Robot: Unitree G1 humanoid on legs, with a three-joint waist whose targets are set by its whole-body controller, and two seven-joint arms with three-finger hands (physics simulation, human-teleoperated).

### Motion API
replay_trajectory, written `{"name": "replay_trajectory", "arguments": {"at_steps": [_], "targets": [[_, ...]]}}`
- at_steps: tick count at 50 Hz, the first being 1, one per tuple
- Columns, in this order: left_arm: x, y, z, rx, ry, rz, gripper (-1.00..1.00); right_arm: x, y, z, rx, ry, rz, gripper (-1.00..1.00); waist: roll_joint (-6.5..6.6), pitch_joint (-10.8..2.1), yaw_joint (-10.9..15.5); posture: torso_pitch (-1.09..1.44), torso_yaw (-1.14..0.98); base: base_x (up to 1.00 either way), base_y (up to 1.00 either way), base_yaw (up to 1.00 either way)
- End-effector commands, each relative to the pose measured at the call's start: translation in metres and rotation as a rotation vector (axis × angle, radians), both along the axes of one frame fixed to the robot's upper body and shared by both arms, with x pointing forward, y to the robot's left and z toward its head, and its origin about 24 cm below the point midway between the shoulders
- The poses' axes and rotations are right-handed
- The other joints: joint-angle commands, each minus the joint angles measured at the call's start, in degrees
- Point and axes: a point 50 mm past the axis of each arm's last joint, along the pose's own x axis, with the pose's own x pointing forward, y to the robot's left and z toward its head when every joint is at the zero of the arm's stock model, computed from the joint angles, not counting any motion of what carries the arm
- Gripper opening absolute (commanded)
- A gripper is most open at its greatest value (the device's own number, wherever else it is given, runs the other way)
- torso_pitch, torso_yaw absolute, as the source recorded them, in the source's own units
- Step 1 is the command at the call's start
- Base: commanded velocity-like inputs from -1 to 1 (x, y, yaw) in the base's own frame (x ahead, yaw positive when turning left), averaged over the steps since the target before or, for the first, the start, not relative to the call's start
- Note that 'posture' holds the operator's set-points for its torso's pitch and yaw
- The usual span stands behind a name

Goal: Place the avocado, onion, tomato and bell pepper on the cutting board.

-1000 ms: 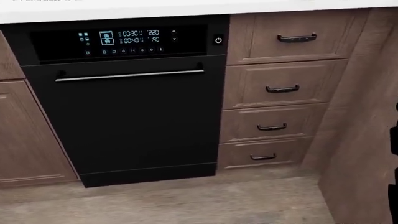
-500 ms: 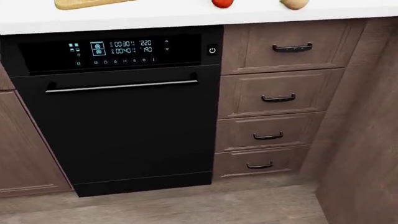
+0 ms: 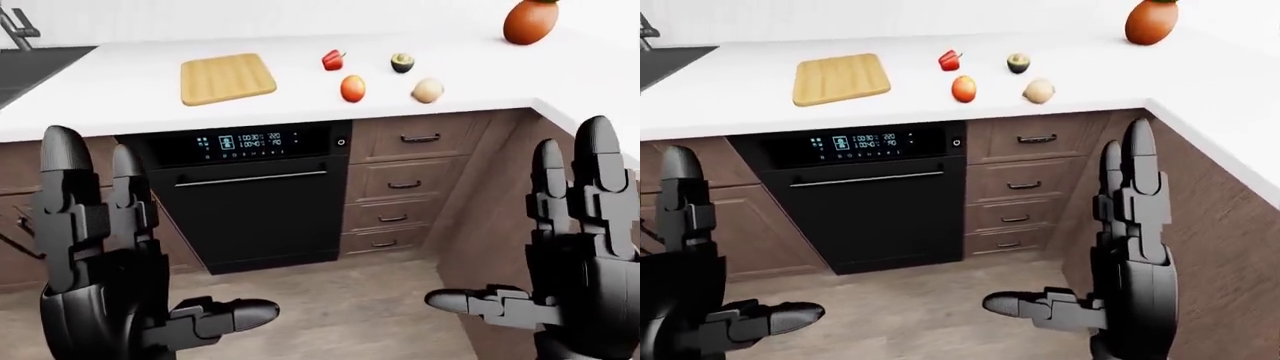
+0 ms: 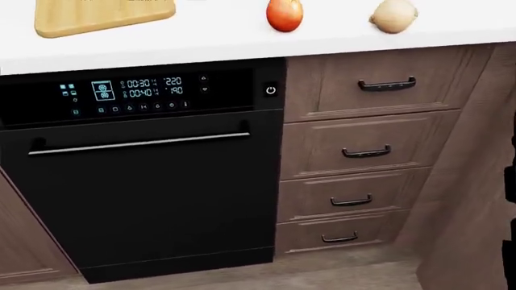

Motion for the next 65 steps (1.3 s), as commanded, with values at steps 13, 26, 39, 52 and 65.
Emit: {"name": "replay_trajectory", "arguments": {"at_steps": [13, 26, 39, 52, 65], "targets": [[-0.0049, -0.0032, 0.0057, 0.013, -0.056, -0.013, 1.00, -0.0035, 0.0028, 0.0065, -0.011, -0.054, 0.012, 1.00, -4.52, -0.39, -1.0, 0.00, 0.00, 0.20, -0.16, 0.00], [-0.0059, -0.0040, 0.0060, 0.014, -0.057, -0.013, 1.00, -0.0043, 0.0021, 0.0066, -0.004, -0.053, 0.013, 1.00, 0.76, -0.36, 0.2, 0.00, 0.00, 0.15, -0.16, 0.00], [-0.0055, -0.0051, 0.0053, 0.017, -0.055, -0.017, 1.00, -0.0045, 0.0022, 0.0072, -0.005, -0.054, 0.014, 1.00, -4.81, -0.60, -1.0, 0.00, 0.00, 0.04, -0.20, 0.00], [-0.0064, -0.0057, 0.0052, 0.020, -0.054, -0.021, 1.00, -0.0045, 0.0018, 0.0072, -0.007, -0.054, 0.012, 1.00, 0.77, -0.32, 0.3, 0.00, 0.00, 0.00, -0.22, 0.00], [-0.0071, -0.0061, 0.0051, 0.024, -0.055, -0.025, 1.00, -0.0049, 0.0013, 0.0068, -0.009, -0.055, 0.008, 1.00, -5.20, -0.61, -0.8, 0.00, 0.00, 0.00, -0.22, 0.00]]}}
